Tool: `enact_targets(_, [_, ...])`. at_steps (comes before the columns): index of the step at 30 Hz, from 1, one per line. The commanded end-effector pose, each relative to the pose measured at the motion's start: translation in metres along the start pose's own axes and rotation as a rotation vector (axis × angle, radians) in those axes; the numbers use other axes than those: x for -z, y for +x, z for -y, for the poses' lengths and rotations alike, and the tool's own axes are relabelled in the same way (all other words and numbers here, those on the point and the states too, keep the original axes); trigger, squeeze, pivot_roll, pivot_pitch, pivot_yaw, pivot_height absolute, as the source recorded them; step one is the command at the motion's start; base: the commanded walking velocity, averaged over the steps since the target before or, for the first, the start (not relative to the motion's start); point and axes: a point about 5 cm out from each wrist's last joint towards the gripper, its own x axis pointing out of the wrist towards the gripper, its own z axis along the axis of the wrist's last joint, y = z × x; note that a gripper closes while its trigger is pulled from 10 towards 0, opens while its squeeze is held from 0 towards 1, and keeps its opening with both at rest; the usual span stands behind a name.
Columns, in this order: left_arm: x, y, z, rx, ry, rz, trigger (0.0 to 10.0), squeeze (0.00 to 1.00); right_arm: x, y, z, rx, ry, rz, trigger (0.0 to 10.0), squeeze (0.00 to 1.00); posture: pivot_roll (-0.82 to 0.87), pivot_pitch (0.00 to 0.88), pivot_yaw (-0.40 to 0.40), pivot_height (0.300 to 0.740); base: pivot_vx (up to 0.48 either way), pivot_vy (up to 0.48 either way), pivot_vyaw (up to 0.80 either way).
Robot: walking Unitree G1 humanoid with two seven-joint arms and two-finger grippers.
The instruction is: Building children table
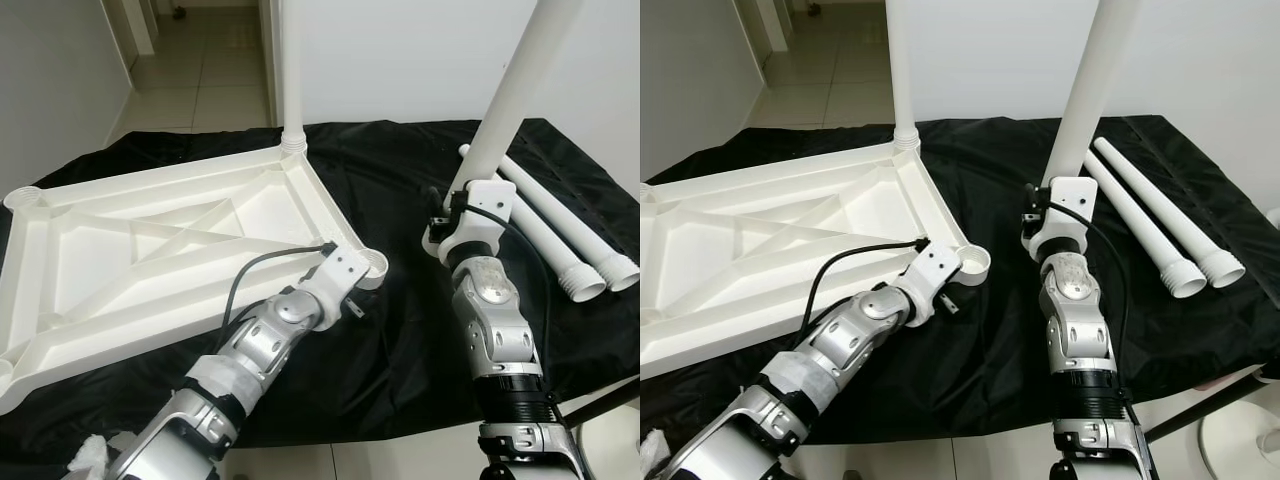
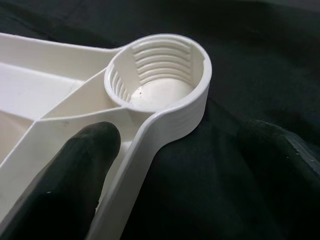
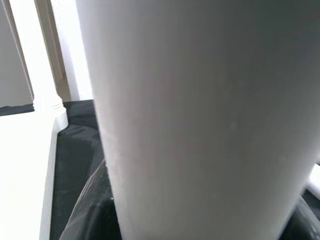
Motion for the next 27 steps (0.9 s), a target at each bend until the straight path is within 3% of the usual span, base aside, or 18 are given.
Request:
enact_targets(1, [0.004, 0.003, 0.01, 0.09, 0.014, -0.038, 10.0, 0.0, -0.002, 0.001, 0.001, 0.004, -0.006, 0.011, 10.0, 0.0, -0.08, 0.023, 0.02, 0.74, 0.0, 0.0, 0.0])
enact_targets(4, [0.002, 0.004, 0.017, 0.135, 0.031, -0.036, 10.0, 0.0, -0.002, 0.001, 0.001, 0.006, -0.007, 0.01, 10.0, 0.0, -0.08, 0.023, 0.023, 0.74, 0.0, 0.0, 0.0])
enact_targets(5, [-0.001, 0.006, 0.026, 0.19, 0.05, -0.033, 10.0, 0.0, -0.002, 0.001, 0.001, 0.008, -0.008, 0.01, 10.0, 0.0, -0.08, 0.023, 0.023, 0.74, 0.0, 0.0, 0.0])
enact_targets(10, [-0.009, 0.009, 0.035, 0.251, 0.041, -0.012, 10.0, 0.0, -0.002, 0.001, 0.002, 0.012, -0.008, 0.012, 10.0, 0.0, -0.08, 0.024, 0.026, 0.74, 0.0, 0.0, 0.0])
enact_targets(16, [-0.02, 0.012, 0.048, 0.299, 0.043, 0.016, 10.0, 0.0, -0.002, 0.002, 0.002, 0.016, -0.008, 0.012, 10.0, 0.0, -0.08, 0.021, 0.033, 0.74, 0.0, 0.0, 0.0])
enact_targets(18, [-0.027, 0.014, 0.059, 0.327, 0.048, 0.036, 10.0, 0.0, -0.002, 0.003, 0.001, 0.015, -0.006, 0.013, 10.0, 0.0, -0.08, 0.02, 0.034, 0.74, 0.0, 0.0, 0.0])
enact_targets(21, [-0.028, 0.014, 0.061, 0.331, 0.05, 0.039, 10.0, 0.0, -0.002, 0.003, 0.001, 0.015, -0.006, 0.012, 10.0, 0.0, -0.08, 0.02, 0.034, 0.74, 0.0, 0.0, 0.0])
enact_targets(23, [-0.036, 0.015, 0.075, 0.374, 0.059, 0.066, 10.0, 0.0, -0.001, 0.003, 0.0, 0.012, -0.005, 0.011, 10.0, 0.0, -0.08, 0.021, 0.036, 0.74, 0.0, 0.0, 0.0])
enact_targets(27, [-0.038, 0.015, 0.079, 0.388, 0.071, 0.073, 10.0, 0.0, 0.0, 0.003, -0.001, 0.006, -0.005, 0.009, 10.0, 0.0, -0.08, 0.019, 0.037, 0.74, 0.0, 0.0, 0.0])
